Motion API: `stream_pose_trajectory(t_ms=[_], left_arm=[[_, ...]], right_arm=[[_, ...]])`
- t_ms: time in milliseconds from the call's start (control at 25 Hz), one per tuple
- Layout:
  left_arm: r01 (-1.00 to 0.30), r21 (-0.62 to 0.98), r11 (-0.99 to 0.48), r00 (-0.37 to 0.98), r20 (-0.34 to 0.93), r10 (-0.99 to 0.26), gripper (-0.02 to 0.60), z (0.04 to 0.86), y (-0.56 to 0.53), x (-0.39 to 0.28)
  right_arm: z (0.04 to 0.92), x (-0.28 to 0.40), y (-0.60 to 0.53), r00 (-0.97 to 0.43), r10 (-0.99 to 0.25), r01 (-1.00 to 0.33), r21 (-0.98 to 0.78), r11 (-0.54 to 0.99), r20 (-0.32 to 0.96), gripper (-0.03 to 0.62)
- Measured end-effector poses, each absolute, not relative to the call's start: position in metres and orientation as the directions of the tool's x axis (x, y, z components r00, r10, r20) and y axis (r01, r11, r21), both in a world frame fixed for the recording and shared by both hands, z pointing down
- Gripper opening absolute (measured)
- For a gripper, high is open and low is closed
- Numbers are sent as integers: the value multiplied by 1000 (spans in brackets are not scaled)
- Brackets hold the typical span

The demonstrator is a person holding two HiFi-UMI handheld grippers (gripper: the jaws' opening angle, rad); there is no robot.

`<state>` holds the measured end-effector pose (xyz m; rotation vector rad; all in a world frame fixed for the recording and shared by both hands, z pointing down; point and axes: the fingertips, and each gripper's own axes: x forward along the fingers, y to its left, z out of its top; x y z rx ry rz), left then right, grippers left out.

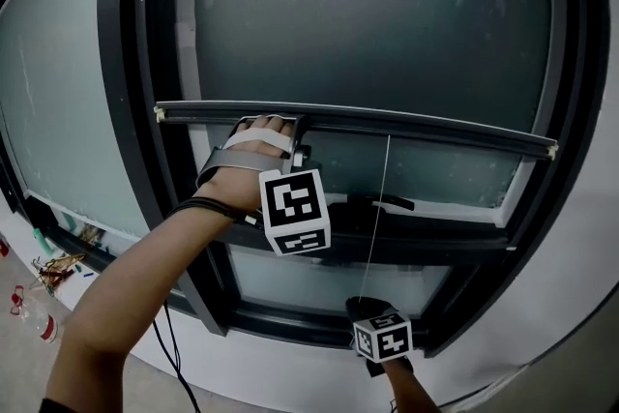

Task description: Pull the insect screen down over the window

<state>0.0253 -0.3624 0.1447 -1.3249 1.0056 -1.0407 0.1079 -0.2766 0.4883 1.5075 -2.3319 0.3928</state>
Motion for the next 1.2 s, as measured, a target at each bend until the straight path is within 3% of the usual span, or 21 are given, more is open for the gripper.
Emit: stream_pose_trajectory(t_ms=[280,520,1000,1200], left_arm=[[-18,-1000,10,231,-14,-973,166,164,-362,27],[10,-999,-32,240,34,-970,147,213,-366,26],[-81,-996,-46,272,22,-962,147,242,-370,17],[-96,-989,-112,315,77,-946,138,289,-371,21]], right_arm=[[511,110,-288,-359,-863,-928,-40,370,355,31],[566,113,-281,-320,-823,-937,-29,348,469,31],[599,102,-297,-253,-848,-961,-22,275,466,31],[643,99,-291,-232,-822,-963,-2,270,520,31]])
